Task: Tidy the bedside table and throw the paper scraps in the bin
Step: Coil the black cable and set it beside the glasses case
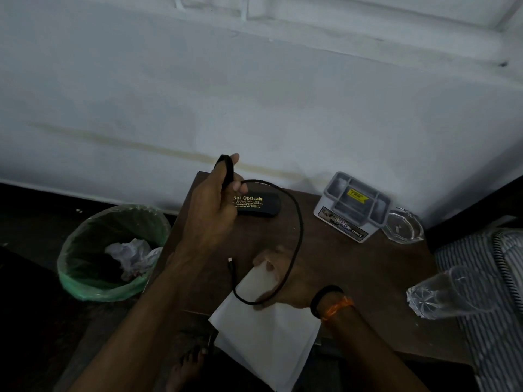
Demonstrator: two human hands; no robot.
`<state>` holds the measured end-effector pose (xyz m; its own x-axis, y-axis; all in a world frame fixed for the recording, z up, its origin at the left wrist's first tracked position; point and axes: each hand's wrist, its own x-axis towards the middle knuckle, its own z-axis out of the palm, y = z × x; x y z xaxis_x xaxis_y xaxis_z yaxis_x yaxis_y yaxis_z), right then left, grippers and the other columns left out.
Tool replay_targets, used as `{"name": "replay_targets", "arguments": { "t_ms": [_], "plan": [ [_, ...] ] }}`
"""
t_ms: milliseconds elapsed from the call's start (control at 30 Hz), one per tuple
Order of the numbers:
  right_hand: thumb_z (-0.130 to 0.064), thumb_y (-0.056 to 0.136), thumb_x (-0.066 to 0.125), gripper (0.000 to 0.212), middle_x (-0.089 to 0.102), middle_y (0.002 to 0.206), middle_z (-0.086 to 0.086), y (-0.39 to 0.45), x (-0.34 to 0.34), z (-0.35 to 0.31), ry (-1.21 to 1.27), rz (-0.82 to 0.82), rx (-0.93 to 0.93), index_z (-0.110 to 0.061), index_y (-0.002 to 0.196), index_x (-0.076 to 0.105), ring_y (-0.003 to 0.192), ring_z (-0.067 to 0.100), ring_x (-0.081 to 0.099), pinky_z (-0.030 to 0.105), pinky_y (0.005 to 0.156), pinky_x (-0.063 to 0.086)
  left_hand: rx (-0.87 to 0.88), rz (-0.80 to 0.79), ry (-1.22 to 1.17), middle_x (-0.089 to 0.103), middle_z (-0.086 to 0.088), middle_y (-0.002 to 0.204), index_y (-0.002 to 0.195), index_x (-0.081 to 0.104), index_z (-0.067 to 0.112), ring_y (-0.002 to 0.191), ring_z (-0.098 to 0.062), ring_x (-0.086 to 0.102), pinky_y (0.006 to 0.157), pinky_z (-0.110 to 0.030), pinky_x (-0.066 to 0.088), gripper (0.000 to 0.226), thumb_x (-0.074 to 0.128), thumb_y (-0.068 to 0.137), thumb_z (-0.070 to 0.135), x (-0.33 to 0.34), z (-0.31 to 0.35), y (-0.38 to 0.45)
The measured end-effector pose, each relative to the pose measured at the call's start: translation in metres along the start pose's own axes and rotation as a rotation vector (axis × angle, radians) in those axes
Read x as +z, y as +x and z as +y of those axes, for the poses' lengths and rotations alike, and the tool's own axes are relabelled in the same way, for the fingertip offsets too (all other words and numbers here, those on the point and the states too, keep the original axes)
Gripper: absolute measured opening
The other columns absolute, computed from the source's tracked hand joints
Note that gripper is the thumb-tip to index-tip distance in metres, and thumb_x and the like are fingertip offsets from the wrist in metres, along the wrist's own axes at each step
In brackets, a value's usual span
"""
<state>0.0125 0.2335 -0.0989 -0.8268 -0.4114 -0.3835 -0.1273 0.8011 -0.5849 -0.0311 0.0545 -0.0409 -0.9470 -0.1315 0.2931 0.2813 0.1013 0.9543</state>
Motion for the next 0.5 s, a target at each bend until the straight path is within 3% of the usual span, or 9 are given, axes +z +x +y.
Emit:
{"name": "replay_targets", "arguments": {
  "t_ms": [100, 167, 267, 500],
  "plan": [
    [-0.04, 0.051, 0.092, 0.1, 0.031, 0.131, -0.001, 0.001, 0.002, 0.0, -0.115, 0.062, 0.093, -0.023, 0.134, 0.04, 0.12, 0.02, 0.037, 0.034, 0.098, 0.043, -0.094, 0.063, -0.206, 0.058, -0.002, 0.082, 0.134, 0.054, 0.013, 0.086, -0.012, 0.061, 0.083, -0.025, 0.051, 0.038, 0.044, 0.101, -0.002, -0.003, 0.001, 0.006],
    [-0.045, 0.05, 0.092, 0.105, 0.034, 0.136, 0.003, 0.001, 0.001, 0.0, -0.178, 0.098, 0.196, -0.02, 0.136, 0.037, 0.126, 0.024, 0.035, 0.042, 0.104, 0.041, -0.072, 0.113, -0.198, 0.061, -0.001, 0.081, 0.134, 0.052, 0.005, 0.083, -0.013, 0.061, 0.081, -0.024, 0.051, 0.036, 0.047, 0.099, -0.002, -0.009, 0.002, 0.011],
    [-0.042, 0.053, 0.093, 0.113, 0.043, 0.141, 0.009, 0.004, -0.002, 0.001, -0.023, 0.1, 0.396, -0.012, 0.142, 0.03, 0.131, 0.029, 0.041, 0.044, 0.107, 0.041, -0.073, 0.225, -0.266, 0.06, -0.004, 0.079, 0.13, 0.051, -0.003, 0.075, -0.01, 0.061, 0.077, -0.02, 0.051, 0.034, 0.047, 0.097, -0.006, -0.023, 0.003, 0.019],
    [-0.047, 0.052, 0.092, 0.093, 0.054, 0.129, 0.006, 0.005, 0.0, 0.005, 0.019, 0.106, 0.51, -0.016, 0.128, 0.049, 0.119, 0.026, 0.052, 0.043, 0.101, 0.047, -0.049, 0.331, -0.253, 0.066, 0.014, 0.066, 0.119, 0.046, -0.005, 0.073, -0.012, 0.056, 0.086, -0.035, 0.046, 0.019, 0.04, 0.101, -0.005, -0.055, -0.001, 0.031]
  ]
}}
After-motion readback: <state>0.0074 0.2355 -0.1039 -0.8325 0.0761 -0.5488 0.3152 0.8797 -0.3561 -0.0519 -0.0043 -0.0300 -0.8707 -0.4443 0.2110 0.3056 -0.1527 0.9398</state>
